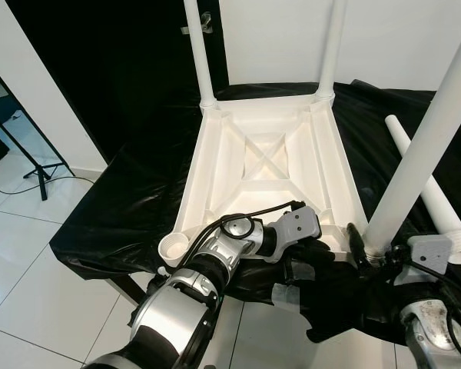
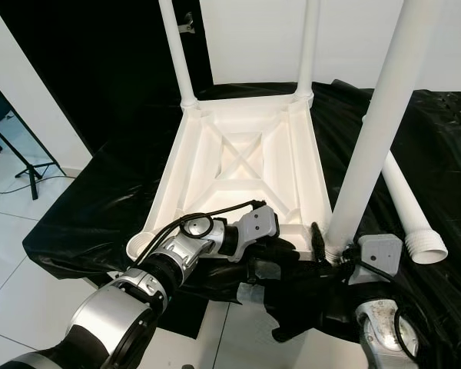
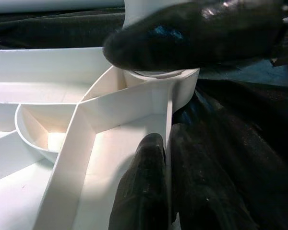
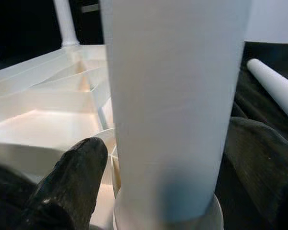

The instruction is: Building children table

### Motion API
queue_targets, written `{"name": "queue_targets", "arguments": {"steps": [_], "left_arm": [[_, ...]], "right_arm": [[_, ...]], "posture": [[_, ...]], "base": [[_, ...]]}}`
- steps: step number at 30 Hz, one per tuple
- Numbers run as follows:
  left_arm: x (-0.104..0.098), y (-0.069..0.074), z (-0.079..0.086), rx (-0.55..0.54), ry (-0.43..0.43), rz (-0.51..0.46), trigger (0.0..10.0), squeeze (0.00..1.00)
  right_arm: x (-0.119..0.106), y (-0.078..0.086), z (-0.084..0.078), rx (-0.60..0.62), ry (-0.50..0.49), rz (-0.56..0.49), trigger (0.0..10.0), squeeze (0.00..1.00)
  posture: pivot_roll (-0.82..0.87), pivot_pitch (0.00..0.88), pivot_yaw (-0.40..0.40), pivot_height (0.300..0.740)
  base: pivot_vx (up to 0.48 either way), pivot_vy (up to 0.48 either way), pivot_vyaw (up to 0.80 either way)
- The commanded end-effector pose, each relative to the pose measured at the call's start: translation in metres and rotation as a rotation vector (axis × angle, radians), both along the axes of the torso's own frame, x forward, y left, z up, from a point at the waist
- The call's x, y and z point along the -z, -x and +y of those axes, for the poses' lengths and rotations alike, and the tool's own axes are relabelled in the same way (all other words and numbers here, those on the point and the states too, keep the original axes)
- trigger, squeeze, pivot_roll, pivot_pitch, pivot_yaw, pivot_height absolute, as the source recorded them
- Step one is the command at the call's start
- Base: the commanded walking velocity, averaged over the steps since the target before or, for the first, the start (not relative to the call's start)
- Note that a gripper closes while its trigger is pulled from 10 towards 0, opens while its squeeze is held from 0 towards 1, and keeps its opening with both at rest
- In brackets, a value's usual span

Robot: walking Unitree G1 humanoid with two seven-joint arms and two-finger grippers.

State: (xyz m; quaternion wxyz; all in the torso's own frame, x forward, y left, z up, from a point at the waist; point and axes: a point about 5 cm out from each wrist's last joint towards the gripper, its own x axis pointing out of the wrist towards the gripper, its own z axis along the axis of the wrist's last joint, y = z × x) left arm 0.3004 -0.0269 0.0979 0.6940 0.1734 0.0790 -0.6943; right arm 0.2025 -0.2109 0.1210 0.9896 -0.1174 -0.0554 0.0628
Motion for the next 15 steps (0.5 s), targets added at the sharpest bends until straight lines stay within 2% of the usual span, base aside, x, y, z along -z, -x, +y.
{"name": "queue_targets", "arguments": {"steps": [1,5,10,11,15], "left_arm": [[0.039,0.007,0.014,-0.201,-0.097,0.080,10.0,0.00],[0.038,0.007,0.014,-0.200,-0.096,0.080,10.0,0.00],[0.038,0.007,0.014,-0.200,-0.097,0.079,10.0,0.00],[0.038,0.007,0.014,-0.200,-0.096,0.079,10.0,0.00],[0.038,0.007,0.014,-0.201,-0.097,0.078,10.0,0.00]], "right_arm": [[0.000,0.002,0.000,-0.082,0.021,0.021,10.0,0.00],[-0.005,0.001,-0.011,-0.169,0.073,0.057,10.0,0.00],[-0.005,0.001,-0.012,-0.209,0.074,0.086,10.0,0.00],[-0.003,0.003,-0.011,-0.242,0.063,0.108,0.0,0.00],[-0.001,0.006,-0.009,-0.286,0.057,0.134,0.0,0.00]], "posture": [[0.00,0.000,0.079,0.740],[0.00,0.000,0.080,0.740],[0.00,0.000,0.080,0.740],[0.00,0.000,0.081,0.740],[0.00,0.000,0.081,0.740]], "base": [[0.000,0.000,0.00],[0.000,0.000,0.00],[0.000,0.000,0.00],[0.000,0.000,0.00],[0.000,0.000,0.00]]}}
